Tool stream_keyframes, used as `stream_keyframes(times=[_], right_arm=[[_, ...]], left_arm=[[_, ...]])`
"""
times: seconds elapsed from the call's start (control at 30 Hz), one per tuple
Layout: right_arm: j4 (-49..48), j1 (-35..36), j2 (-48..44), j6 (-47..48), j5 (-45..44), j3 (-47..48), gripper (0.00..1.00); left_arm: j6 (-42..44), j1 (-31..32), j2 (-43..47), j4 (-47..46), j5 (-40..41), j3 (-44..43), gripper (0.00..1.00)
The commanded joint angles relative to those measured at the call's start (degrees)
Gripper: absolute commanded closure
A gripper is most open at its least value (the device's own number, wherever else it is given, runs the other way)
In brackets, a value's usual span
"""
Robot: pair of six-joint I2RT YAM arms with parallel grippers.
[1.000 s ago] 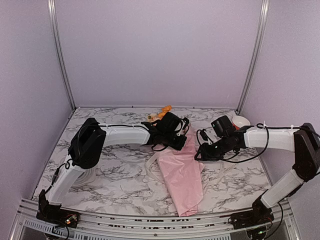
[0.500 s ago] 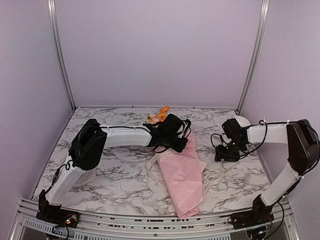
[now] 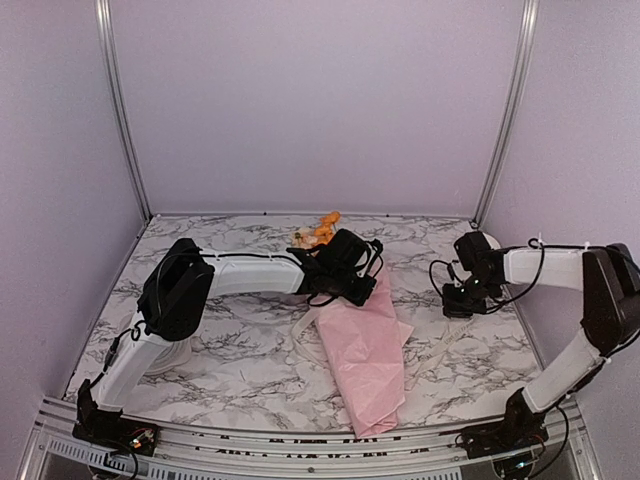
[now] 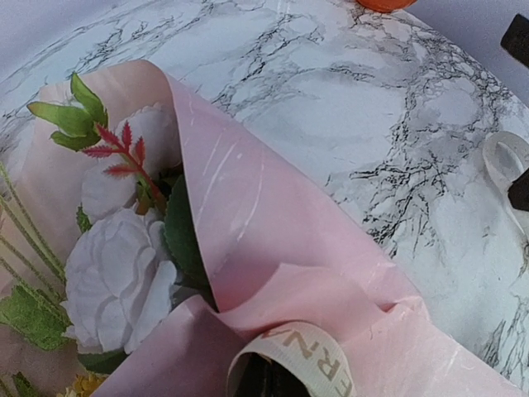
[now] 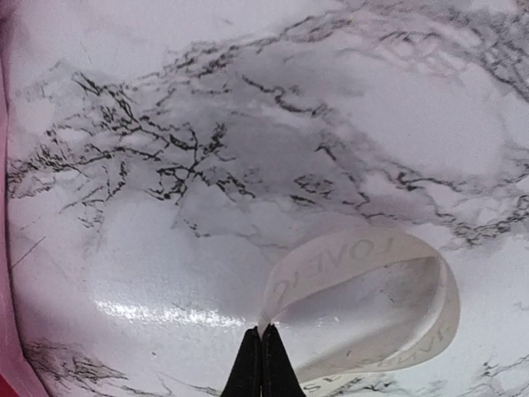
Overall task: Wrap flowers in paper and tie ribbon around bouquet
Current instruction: Pick up the right side of the ribbon from the center of the board.
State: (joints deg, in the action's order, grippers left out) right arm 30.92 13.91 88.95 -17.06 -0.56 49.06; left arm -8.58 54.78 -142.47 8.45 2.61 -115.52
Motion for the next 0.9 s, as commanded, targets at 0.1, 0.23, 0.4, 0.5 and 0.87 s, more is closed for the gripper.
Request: stream_keyframes(times=[0.1, 0.23, 0.4, 0.5, 0.87], right_arm=[[5.1, -1.8, -13.0, 1.6, -1.6, 12.0, 1.00], [6.2, -1.8, -19.5, 2.6, 3.4, 16.9, 1.00], [-4.9, -1.8, -33.4, 2.6, 13.9, 18.0, 1.00], [-16.0, -1.8, -40.1, -0.1, 21.7, 12.7, 1.00], [-43.2, 27.7, -30.9, -0.4, 41.8, -7.1, 1.00]], left_arm=[[1.1, 0.9, -1.7, 6.5, 0.3, 1.8, 1.00], [1.8, 0.9, -1.3, 6.6, 0.9, 2.2, 1.00], [2.2, 0.9, -1.7, 6.6, 1.0, 2.4, 1.00], [1.9, 0.9, -2.3, 6.6, 0.5, 2.1, 1.00], [2.5, 0.1, -3.1, 6.4, -2.6, 1.9, 1.00]])
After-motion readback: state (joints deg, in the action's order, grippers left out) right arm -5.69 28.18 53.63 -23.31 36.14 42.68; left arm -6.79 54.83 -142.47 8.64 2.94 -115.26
